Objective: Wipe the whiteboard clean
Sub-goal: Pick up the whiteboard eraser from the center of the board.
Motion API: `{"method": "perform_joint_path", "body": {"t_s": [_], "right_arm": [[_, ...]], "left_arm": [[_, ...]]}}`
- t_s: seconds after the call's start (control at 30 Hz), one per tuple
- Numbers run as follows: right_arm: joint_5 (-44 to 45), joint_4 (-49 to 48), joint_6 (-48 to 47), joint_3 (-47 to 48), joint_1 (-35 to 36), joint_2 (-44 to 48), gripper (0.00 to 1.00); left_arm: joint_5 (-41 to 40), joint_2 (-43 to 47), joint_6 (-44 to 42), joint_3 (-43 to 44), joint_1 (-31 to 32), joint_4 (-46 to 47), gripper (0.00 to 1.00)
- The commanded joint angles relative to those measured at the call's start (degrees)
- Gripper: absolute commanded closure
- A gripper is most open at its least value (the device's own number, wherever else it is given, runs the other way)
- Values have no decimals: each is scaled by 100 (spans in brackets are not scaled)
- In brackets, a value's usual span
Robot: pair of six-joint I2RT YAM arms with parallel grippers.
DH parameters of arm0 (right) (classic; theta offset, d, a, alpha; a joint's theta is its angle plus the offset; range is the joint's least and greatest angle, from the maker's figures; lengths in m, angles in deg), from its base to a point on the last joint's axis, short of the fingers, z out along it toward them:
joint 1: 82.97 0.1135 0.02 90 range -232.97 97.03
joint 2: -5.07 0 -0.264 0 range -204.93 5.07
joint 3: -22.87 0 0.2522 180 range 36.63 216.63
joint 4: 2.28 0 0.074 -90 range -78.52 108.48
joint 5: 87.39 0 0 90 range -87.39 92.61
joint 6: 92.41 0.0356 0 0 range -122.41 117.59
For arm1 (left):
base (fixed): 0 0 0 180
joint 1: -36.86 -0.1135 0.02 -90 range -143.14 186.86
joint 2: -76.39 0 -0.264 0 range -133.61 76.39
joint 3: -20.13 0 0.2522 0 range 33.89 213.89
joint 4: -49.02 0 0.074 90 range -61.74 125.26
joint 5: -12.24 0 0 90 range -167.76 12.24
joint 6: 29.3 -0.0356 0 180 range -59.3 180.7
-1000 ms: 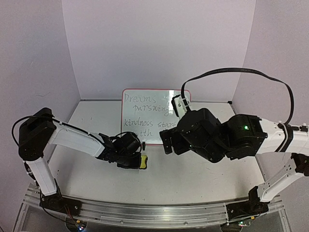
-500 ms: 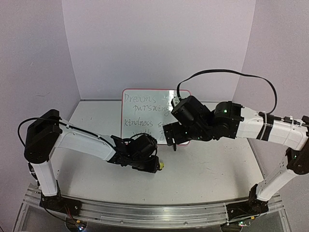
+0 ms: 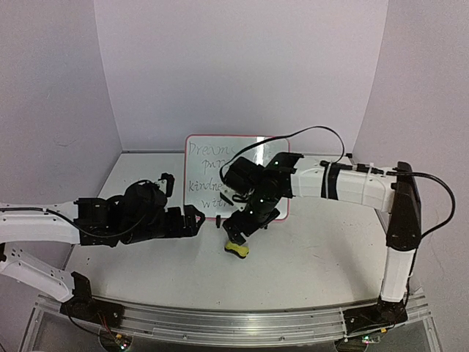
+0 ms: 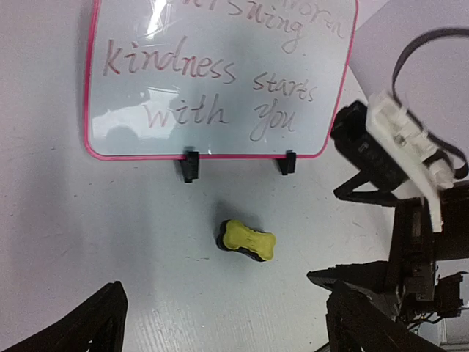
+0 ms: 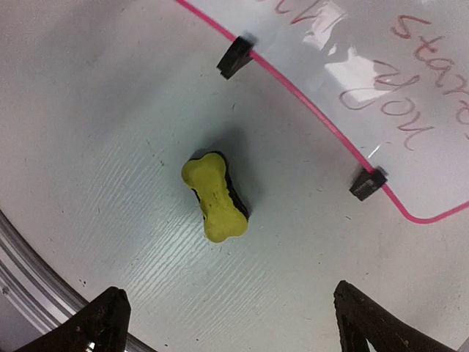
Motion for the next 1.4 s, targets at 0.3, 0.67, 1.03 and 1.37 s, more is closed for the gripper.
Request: {"method": "perform_joint_path", "body": {"t_s": [0.3, 0.67, 1.03, 1.37], "right_arm": [[-1475, 1830, -2420, 2109, -500, -2124, 5], [-1340, 2169, -2578, 2691, -598, -2823, 8], [-1167, 2177, -2571, 3119, -587, -3302, 20], [-855, 2199, -2623, 3124, -390, -3508, 35]], "left_arm": [[-1199, 1339, 599, -844, -187, -1355, 0], [-1301, 1650, 782, -1036, -225, -1569, 0], [-1319, 1545, 825, -1019, -234, -1589, 0], [-1288, 1424, 916, -1054, -243, -1589, 0]]}}
